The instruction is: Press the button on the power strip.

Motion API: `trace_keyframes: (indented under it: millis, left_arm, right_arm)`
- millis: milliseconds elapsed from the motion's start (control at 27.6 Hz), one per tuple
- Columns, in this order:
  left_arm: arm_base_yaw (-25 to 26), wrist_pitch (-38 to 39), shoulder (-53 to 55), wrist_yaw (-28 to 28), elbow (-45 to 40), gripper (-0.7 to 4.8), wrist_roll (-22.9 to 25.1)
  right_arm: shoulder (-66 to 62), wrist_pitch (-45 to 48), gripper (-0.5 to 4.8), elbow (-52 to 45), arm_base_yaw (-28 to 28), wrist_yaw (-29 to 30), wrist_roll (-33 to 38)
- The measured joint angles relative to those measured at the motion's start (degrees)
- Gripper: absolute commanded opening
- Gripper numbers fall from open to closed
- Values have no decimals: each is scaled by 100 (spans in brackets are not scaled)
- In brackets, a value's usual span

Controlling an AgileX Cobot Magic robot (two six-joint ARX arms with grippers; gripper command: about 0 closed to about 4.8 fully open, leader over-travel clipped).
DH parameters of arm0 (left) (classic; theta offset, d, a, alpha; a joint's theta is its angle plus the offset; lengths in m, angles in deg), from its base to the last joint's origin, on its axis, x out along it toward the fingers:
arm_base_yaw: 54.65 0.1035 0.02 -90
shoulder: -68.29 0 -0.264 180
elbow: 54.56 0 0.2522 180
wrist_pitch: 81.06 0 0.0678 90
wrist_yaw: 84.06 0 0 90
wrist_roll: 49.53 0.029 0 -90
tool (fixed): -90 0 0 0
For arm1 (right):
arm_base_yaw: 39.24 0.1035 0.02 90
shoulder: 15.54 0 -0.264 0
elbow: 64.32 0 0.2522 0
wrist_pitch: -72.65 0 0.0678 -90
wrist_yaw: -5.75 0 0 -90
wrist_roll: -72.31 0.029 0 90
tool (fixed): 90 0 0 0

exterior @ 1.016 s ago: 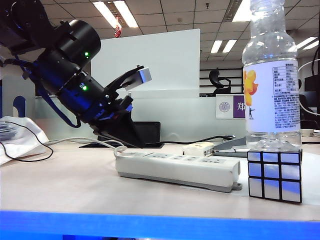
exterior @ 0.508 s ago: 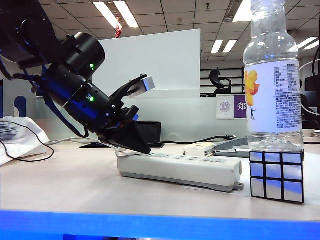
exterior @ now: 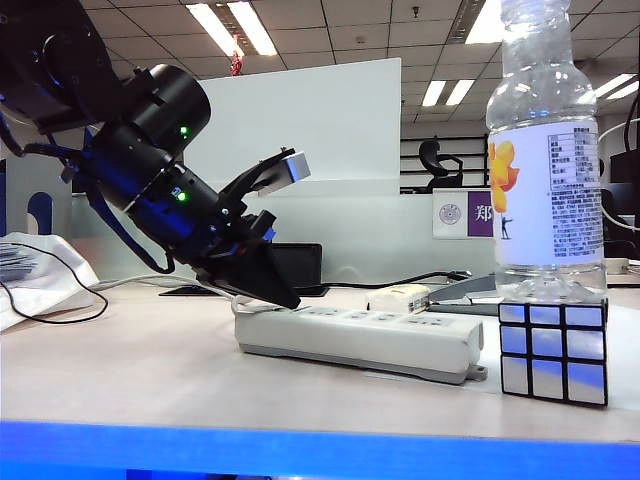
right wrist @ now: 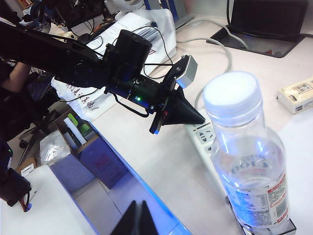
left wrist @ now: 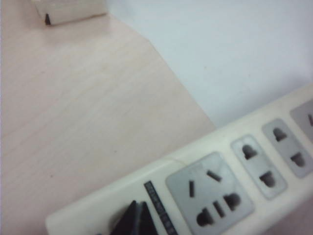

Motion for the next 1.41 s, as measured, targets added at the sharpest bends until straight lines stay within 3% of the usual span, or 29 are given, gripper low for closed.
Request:
trace_keyframes:
  millis: [1016, 1415]
  left_arm:
    - [-44, 852, -273, 417, 48, -5, 901]
    - [-22, 933, -289, 339, 55, -5, 903]
  right_arm:
    - [0, 337, 0, 0, -2, -2, -76]
    - [0, 431, 0, 0, -2, -2, -76]
